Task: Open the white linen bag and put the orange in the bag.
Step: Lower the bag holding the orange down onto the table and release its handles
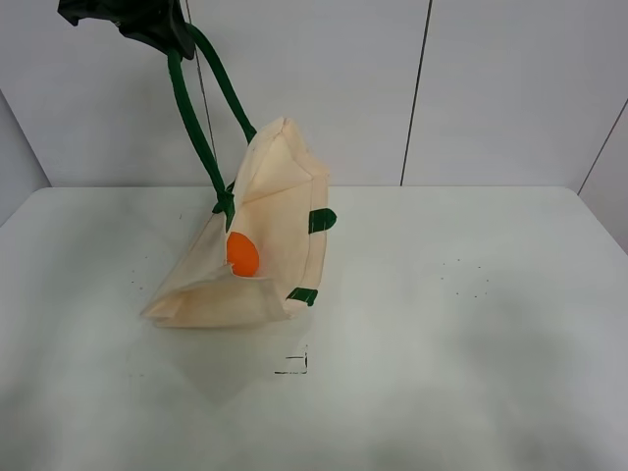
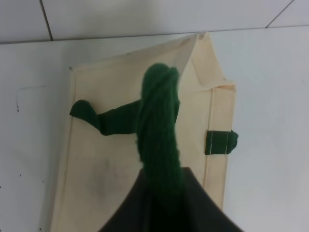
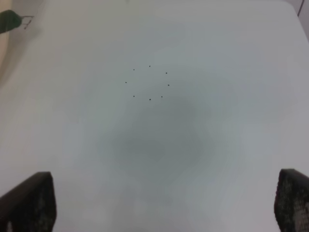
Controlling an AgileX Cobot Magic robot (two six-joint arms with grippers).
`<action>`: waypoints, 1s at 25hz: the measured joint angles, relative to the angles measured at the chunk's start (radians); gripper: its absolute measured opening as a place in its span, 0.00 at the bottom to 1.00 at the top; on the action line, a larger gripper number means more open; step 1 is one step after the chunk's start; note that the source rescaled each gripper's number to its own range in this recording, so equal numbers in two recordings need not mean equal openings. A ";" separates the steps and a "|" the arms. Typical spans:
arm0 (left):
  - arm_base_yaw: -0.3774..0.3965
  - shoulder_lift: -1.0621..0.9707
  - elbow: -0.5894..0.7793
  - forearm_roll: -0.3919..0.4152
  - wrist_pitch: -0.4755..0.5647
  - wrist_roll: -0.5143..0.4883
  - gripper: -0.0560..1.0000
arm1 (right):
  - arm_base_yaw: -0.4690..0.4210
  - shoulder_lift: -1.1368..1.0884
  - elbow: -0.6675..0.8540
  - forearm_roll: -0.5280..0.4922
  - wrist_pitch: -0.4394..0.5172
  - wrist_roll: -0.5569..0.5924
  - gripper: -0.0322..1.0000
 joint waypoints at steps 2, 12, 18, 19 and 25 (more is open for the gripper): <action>0.000 0.003 0.002 -0.005 0.000 0.000 0.05 | 0.000 0.000 0.000 0.000 0.000 0.000 1.00; -0.023 0.209 0.096 -0.104 -0.058 0.022 0.05 | 0.000 0.000 0.000 0.000 0.000 0.000 1.00; -0.024 0.331 0.100 -0.175 -0.079 0.093 0.45 | 0.000 0.000 0.000 0.000 0.000 0.000 1.00; -0.024 0.341 0.100 -0.186 -0.083 0.099 0.59 | 0.000 0.000 0.000 0.000 0.000 0.000 1.00; -0.025 0.355 0.104 -0.144 -0.100 0.107 0.89 | 0.000 0.000 0.000 0.000 0.000 0.000 1.00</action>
